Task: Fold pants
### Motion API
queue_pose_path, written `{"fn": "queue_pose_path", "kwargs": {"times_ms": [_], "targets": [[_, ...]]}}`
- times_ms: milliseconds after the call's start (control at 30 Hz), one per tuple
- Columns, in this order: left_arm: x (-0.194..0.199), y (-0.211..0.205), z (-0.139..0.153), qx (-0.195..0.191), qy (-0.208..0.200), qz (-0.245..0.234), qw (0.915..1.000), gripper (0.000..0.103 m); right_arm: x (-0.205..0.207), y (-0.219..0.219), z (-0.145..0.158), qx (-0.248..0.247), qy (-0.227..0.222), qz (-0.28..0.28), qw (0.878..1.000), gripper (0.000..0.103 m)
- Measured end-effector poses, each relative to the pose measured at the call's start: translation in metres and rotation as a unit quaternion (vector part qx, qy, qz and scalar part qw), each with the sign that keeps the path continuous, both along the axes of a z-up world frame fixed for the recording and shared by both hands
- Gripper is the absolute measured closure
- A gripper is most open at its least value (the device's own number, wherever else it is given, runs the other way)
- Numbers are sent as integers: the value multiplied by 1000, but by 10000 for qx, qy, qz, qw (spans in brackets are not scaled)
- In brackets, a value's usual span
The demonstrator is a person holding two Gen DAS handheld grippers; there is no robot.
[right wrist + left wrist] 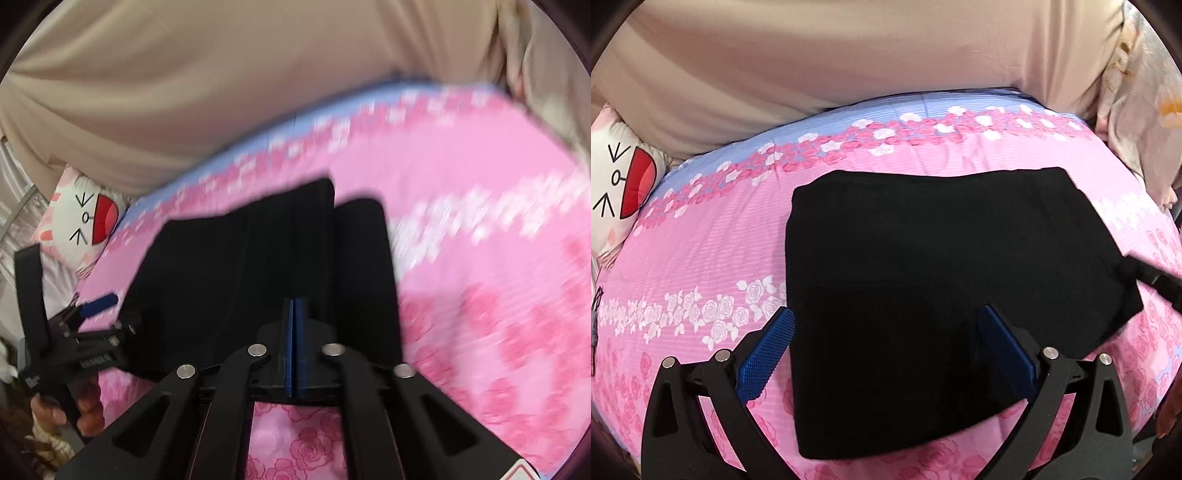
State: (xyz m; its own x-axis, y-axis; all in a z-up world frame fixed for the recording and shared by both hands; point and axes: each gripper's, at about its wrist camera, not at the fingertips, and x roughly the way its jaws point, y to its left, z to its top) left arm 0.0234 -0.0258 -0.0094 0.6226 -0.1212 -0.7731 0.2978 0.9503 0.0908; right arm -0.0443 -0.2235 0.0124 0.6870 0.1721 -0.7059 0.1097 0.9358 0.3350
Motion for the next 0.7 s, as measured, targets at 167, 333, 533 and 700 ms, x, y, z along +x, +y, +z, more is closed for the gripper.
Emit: {"fn": "queue_pose_path", "kwargs": {"times_ms": [167, 333, 533, 700], "targets": [[-7, -4, -2, 170, -49, 82, 9998, 5, 7, -8, -30, 369, 429, 152, 9983, 72], [-9, -5, -2, 214, -32, 102, 9997, 5, 10, -7, -34, 416, 347, 224, 9983, 65], [-10, -3, 0, 88, 82, 136, 9998, 5, -14, -21, 4, 368, 45, 324, 9988, 93], [-3, -15, -22, 469, 70, 233, 9986, 5, -9, -30, -25, 696, 266, 218, 9970, 86]]}}
